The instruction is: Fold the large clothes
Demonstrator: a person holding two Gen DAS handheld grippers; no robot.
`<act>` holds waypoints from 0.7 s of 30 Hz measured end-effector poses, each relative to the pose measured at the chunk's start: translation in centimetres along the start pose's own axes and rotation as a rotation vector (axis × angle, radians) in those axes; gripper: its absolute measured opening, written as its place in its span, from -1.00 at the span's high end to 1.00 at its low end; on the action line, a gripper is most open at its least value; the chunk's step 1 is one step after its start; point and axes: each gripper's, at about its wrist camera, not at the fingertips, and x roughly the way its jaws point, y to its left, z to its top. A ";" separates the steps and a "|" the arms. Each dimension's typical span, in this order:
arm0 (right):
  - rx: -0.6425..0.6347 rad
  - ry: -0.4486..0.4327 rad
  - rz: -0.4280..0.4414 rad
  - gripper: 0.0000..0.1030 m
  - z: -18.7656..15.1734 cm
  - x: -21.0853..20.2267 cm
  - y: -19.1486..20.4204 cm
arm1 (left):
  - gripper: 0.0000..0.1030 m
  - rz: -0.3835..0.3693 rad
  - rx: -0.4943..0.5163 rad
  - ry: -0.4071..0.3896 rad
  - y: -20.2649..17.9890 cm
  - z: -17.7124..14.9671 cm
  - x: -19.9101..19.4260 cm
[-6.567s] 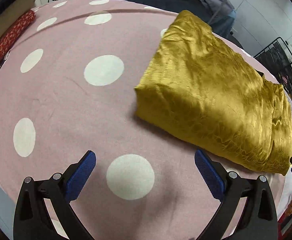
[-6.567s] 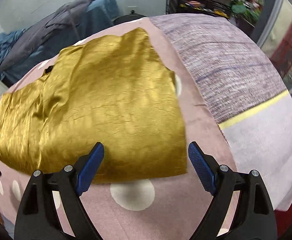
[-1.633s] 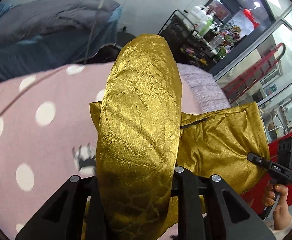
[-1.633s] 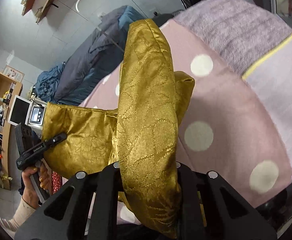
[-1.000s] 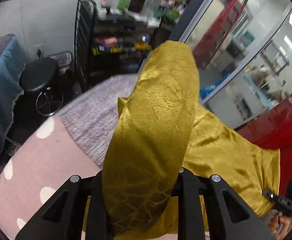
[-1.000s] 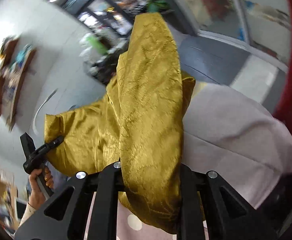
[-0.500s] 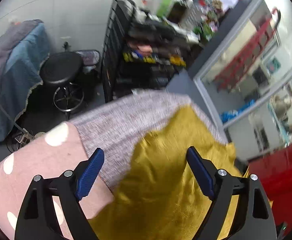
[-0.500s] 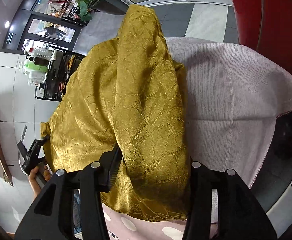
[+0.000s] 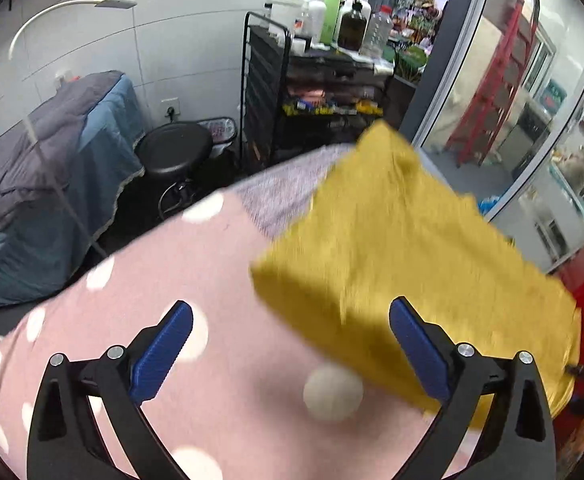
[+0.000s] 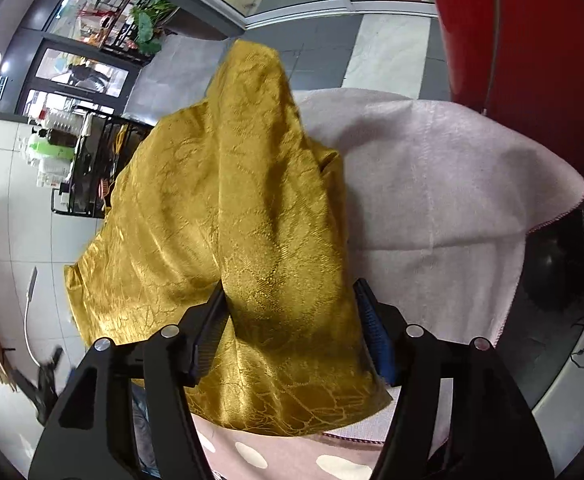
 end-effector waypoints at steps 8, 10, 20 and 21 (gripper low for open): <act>-0.055 -0.073 -0.129 -0.42 -0.3 -3.7 -0.3 | -0.87 0.030 -0.053 0.171 -1.5 -11.7 -1.7; -0.106 -0.100 -0.163 -0.43 -0.9 -4.7 0.1 | -0.87 0.028 -0.062 0.190 -1.6 -13.0 -2.3; -0.373 -0.109 -0.223 -0.44 -6.8 -5.6 4.4 | -0.88 0.082 0.068 0.191 -3.1 -13.2 -5.4; -0.403 -0.107 -0.225 -0.44 -7.5 -5.5 5.1 | -0.88 0.082 0.069 0.190 -3.2 -12.9 -5.6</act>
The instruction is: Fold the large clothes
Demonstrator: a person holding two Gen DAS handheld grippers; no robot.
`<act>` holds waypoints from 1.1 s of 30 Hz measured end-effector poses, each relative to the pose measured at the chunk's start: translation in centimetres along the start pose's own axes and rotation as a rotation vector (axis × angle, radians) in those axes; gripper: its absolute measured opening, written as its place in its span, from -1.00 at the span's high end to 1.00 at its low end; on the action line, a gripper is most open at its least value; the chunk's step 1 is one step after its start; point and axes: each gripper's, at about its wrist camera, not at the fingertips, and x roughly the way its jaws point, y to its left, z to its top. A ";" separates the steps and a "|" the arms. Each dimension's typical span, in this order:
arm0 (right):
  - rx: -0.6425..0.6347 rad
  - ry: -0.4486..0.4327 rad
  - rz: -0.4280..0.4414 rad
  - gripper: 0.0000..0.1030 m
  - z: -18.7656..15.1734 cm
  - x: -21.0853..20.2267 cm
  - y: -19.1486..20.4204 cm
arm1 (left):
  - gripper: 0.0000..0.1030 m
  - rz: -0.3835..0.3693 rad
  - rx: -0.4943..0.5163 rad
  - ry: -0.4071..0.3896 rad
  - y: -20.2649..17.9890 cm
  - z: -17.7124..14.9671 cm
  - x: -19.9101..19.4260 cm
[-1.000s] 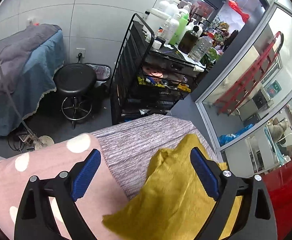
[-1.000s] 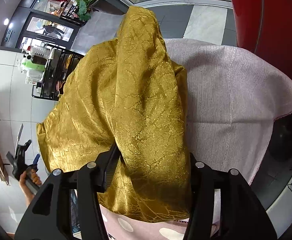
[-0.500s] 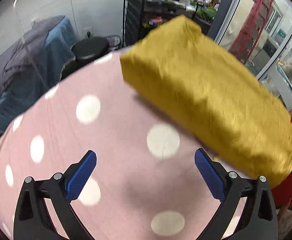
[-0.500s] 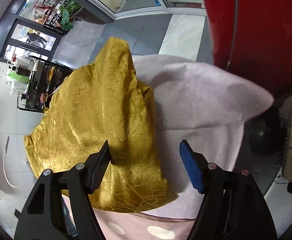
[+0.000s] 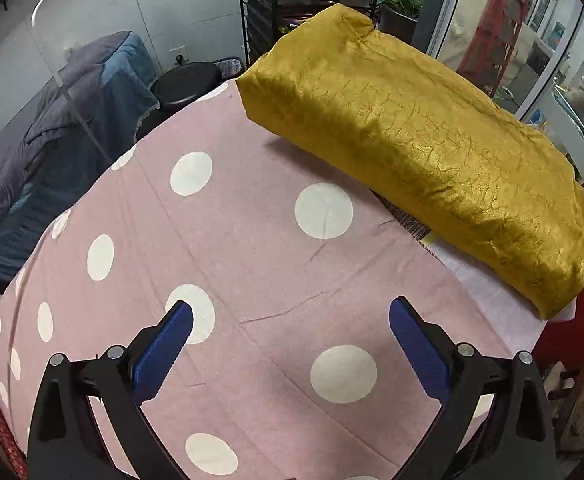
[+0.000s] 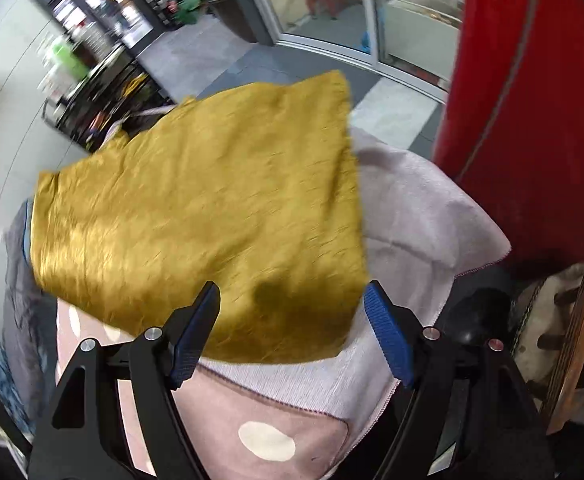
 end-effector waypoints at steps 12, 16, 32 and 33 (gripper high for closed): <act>-0.323 -0.015 0.034 -0.63 -4.3 -1.5 10.7 | -0.88 0.033 0.102 -0.072 -2.4 3.9 -3.3; -0.397 -0.038 -0.016 -0.63 -5.1 -1.7 12.5 | -0.88 0.037 0.157 -0.072 -3.8 5.2 -3.1; -0.479 -0.029 -0.104 -0.64 -5.0 -1.3 13.6 | -0.88 -0.006 0.137 -0.053 -6.2 7.4 -2.2; -0.479 -0.026 -0.106 -0.64 -5.0 -1.2 13.5 | -0.87 -0.007 0.136 -0.050 -6.3 7.5 -2.2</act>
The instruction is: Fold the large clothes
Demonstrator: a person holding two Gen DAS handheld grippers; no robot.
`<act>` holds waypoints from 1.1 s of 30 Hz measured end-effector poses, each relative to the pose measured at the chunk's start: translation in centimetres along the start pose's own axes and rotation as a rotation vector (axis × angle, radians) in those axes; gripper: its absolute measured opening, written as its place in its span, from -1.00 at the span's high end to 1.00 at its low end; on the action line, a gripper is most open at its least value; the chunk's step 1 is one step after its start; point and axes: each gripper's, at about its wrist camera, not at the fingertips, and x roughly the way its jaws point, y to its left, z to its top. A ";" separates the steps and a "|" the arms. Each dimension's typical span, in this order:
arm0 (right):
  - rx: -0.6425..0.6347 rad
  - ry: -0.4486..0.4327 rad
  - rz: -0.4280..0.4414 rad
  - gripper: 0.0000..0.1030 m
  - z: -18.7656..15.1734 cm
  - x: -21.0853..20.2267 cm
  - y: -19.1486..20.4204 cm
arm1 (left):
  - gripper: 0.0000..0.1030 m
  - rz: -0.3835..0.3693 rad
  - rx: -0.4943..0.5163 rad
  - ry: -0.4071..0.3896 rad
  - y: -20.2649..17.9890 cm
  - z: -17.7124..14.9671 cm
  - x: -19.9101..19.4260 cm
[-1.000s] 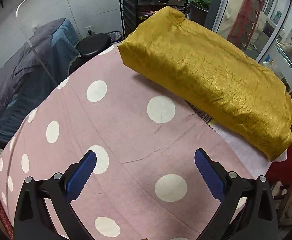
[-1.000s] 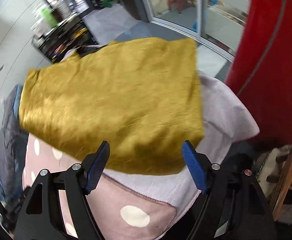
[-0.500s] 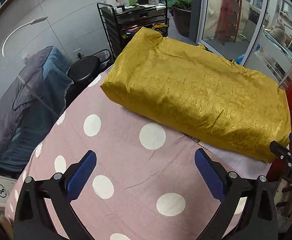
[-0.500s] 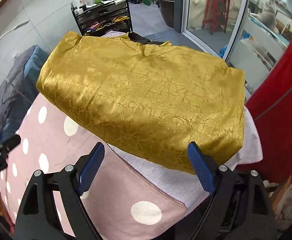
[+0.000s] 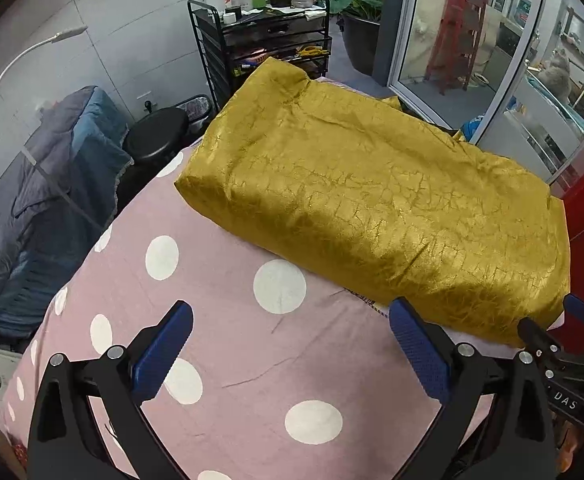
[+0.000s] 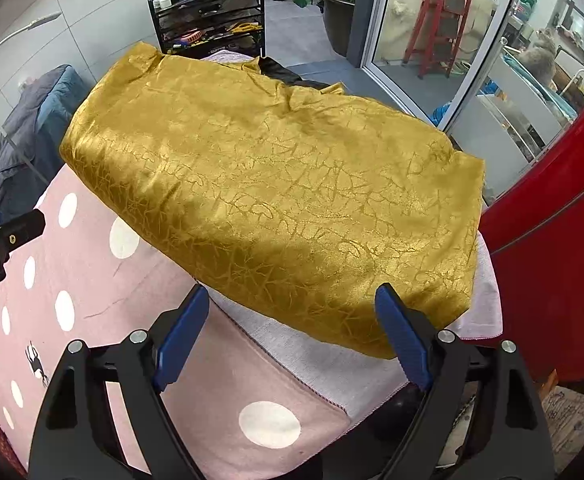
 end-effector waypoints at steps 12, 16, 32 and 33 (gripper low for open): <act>0.001 0.023 0.002 -0.64 -0.3 0.6 -0.1 | -0.88 -0.006 0.058 0.047 -1.3 0.1 0.9; 0.004 0.036 -0.004 -0.64 -0.6 0.8 -0.2 | -0.88 0.001 0.091 0.057 -1.9 0.1 1.0; 0.040 0.028 -0.015 -0.64 -0.7 0.4 -0.7 | -0.88 0.008 0.121 0.070 -2.3 0.3 1.1; 0.037 0.028 -0.016 -0.64 -0.7 0.4 -0.7 | -0.88 0.008 0.120 0.071 -2.3 0.3 1.2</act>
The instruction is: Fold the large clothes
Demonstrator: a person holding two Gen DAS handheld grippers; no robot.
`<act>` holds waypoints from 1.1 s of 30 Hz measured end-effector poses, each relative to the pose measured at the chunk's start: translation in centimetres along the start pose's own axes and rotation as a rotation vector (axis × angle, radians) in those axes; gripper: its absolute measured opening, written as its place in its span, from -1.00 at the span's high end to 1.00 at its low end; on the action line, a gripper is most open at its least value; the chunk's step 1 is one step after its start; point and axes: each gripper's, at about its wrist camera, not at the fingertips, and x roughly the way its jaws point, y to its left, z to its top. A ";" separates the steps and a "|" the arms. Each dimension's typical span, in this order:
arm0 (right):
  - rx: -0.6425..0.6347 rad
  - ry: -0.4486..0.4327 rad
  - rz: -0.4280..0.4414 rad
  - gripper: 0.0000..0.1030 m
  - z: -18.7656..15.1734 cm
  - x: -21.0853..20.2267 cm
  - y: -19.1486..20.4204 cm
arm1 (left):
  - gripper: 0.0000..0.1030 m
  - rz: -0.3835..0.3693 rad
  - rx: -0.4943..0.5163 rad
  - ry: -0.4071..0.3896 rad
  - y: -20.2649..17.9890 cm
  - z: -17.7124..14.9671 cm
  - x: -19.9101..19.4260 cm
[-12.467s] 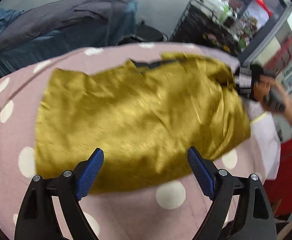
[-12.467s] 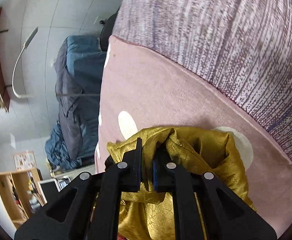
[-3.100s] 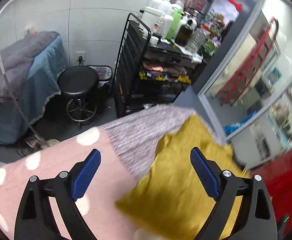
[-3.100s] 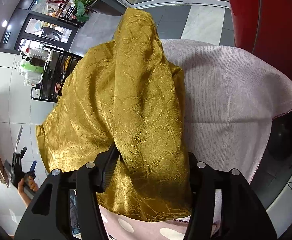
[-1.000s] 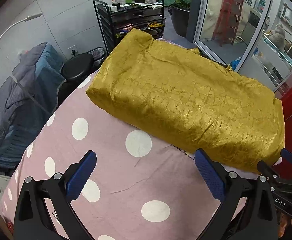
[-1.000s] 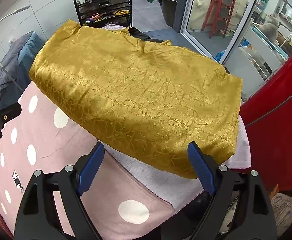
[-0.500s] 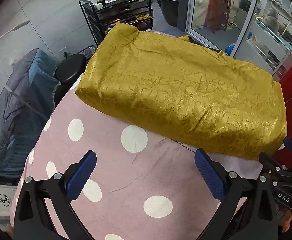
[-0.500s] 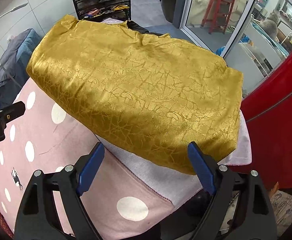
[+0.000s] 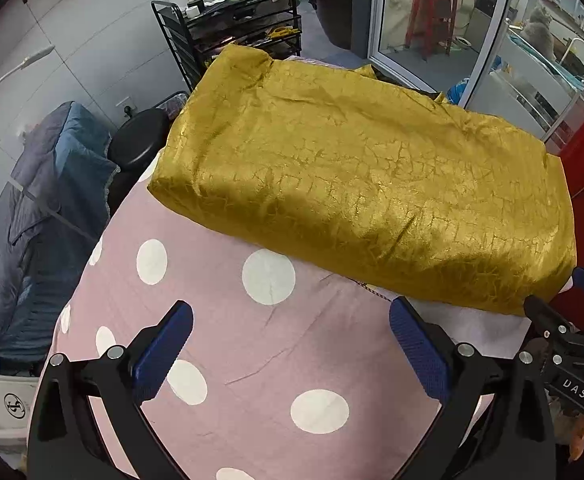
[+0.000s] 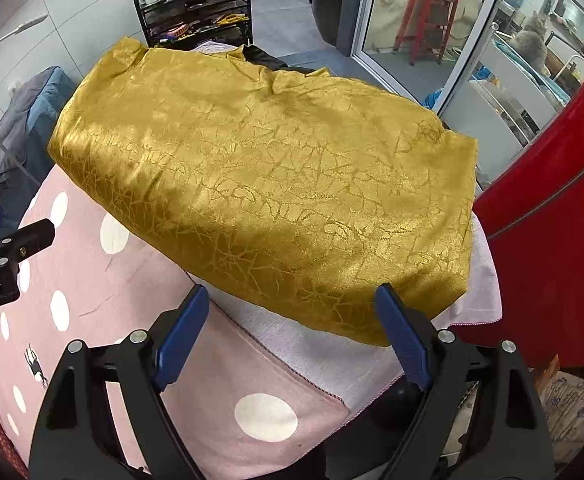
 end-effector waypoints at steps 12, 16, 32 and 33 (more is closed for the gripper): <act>0.004 0.004 -0.004 -0.64 -0.1 0.1 0.0 | -0.88 0.020 0.035 -0.003 -0.8 0.1 -0.1; 0.002 0.003 -0.005 -0.64 -0.1 0.1 -0.1 | -0.88 0.018 0.029 -0.006 -0.7 0.1 -0.3; 0.000 0.010 -0.001 -0.64 -0.3 0.2 0.0 | -0.88 0.019 0.027 0.002 -0.7 0.1 -0.2; 0.002 0.010 0.000 -0.64 -0.3 0.2 0.0 | -0.88 0.018 0.027 0.003 -0.7 0.1 -0.2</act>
